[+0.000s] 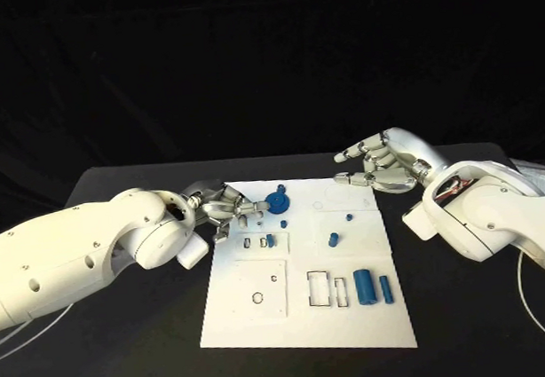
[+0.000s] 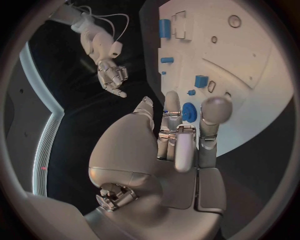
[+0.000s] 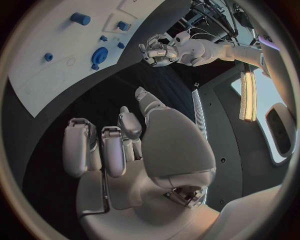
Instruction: Assemble the parts on the task board
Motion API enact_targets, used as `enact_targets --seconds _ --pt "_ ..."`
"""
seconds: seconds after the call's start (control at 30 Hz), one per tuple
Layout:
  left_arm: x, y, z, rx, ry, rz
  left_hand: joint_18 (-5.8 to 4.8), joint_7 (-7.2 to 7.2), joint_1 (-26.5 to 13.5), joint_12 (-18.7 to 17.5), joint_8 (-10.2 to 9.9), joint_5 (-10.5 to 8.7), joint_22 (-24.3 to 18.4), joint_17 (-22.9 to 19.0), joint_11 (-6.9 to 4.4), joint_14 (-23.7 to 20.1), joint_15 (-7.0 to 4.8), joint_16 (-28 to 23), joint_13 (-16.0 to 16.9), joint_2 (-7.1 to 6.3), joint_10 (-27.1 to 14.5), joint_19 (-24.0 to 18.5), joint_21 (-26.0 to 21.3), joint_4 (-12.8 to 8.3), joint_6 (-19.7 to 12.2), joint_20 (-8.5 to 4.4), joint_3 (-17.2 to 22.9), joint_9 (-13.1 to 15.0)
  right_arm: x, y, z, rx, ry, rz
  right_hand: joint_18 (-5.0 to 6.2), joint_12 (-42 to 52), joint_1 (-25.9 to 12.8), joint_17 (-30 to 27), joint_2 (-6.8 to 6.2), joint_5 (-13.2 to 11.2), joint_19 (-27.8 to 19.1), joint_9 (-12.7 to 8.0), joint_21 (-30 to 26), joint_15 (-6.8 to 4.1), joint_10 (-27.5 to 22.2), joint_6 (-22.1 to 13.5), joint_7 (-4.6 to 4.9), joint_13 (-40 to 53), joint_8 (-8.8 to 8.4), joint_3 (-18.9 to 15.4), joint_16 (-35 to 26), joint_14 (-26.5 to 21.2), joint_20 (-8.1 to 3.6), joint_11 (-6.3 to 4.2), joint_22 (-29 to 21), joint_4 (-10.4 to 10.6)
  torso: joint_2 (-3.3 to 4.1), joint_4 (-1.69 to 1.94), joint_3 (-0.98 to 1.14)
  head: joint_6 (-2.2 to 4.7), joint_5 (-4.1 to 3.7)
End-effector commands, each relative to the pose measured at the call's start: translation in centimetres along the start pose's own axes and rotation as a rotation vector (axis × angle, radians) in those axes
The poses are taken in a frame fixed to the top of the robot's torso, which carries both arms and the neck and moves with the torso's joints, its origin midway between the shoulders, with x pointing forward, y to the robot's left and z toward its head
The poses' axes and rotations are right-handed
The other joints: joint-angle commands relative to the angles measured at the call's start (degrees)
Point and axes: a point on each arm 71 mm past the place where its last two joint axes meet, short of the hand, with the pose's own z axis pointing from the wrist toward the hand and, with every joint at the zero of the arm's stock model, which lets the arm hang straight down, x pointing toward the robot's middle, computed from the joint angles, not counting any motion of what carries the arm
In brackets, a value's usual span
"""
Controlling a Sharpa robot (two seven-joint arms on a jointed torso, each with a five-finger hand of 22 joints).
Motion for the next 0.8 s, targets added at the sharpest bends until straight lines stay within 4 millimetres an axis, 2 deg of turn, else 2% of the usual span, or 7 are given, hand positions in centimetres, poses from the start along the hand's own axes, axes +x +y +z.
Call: enact_targets --seconds 0.03,0.1,0.23,0.57,0.8 --pt "-1.0 -0.1 -0.2 -0.200 -0.019 0.304 -1.68 -0.71 -2.21 10.06 4.21 -0.65 10.26 14.11 -0.37 5.78 -0.60 3.61 9.21 0.52 -0.13 0.78 8.78 1.27 -0.21 -0.26 -2.76 2.38 -0.3 -0.5 -0.1 0.033 -0.009 0.082 0.08 0.09 0.03 8.19 0.40 0.23 -0.19 0.08 -0.18 0.19 0.27 0.38 -0.01 0.00 0.32 -0.01 -0.24 4.50 -0.07 -0.11 0.03 0.32 -0.80 -0.58 0.45 -0.19 0.44" --pt "-1.3 -0.7 -0.1 -0.226 -0.025 0.335 -2.11 -0.97 -3.29 15.31 7.52 -1.43 14.76 15.05 -0.92 6.01 -0.98 4.34 14.15 1.74 -0.14 0.85 12.56 1.16 -1.56 -0.39 -4.46 4.71 -0.4 -0.7 -0.1 0.042 -0.008 0.081 0.08 0.09 0.02 8.18 0.41 0.25 -0.19 0.08 -0.18 0.19 0.27 0.39 -0.01 -0.01 0.32 -0.01 -0.25 4.50 -0.08 -0.11 0.04 0.33 -1.02 -0.53 0.52 -0.27 0.57" --pt "-1.2 -1.4 0.5 -0.272 -0.007 0.389 -2.72 -1.43 -4.62 19.45 12.06 -3.73 19.56 15.05 -1.33 6.01 -1.16 4.34 18.05 2.42 0.03 1.11 16.34 1.19 -3.05 -0.42 -7.14 8.12 -0.4 -0.9 0.0 0.057 -0.003 0.077 0.08 0.10 -0.14 8.11 0.48 0.35 -0.18 0.09 -0.19 0.18 0.30 0.47 -0.02 -0.03 0.35 -0.09 -0.31 4.49 -0.09 -0.11 0.03 0.47 -1.21 -0.33 0.62 -0.56 0.53" --pt "0.0 -2.2 3.1 -0.371 0.082 0.470 -3.79 -2.21 -7.08 23.52 16.91 -4.30 25.91 15.05 -1.97 6.01 -1.70 4.34 22.37 3.15 1.45 2.50 21.00 1.30 -4.63 -0.95 -11.16 12.29 -0.3 -1.6 0.3 0.081 0.010 0.055 -0.12 0.10 -0.41 8.09 0.59 0.43 0.34 0.08 0.28 0.17 0.33 0.54 -0.03 -0.09 0.36 -0.24 -0.34 4.49 -0.12 -0.12 0.99 0.73 -1.37 -0.22 0.73 -0.99 0.76" --pt "0.6 -2.2 4.7 -0.425 0.138 0.512 -4.01 -2.47 -7.84 23.98 18.90 -4.37 27.12 15.05 -2.17 6.01 -1.98 4.34 22.91 3.86 1.30 2.67 21.84 1.23 -5.82 -1.24 -13.10 14.35 -0.4 -1.8 0.5 0.087 0.010 0.051 -0.12 0.12 -0.49 8.01 0.61 0.45 0.38 0.08 0.31 0.16 0.35 0.55 -0.04 -0.09 0.35 -0.29 -0.39 4.48 -0.12 -0.13 1.03 0.80 -1.16 -0.46 0.66 -1.21 0.83"
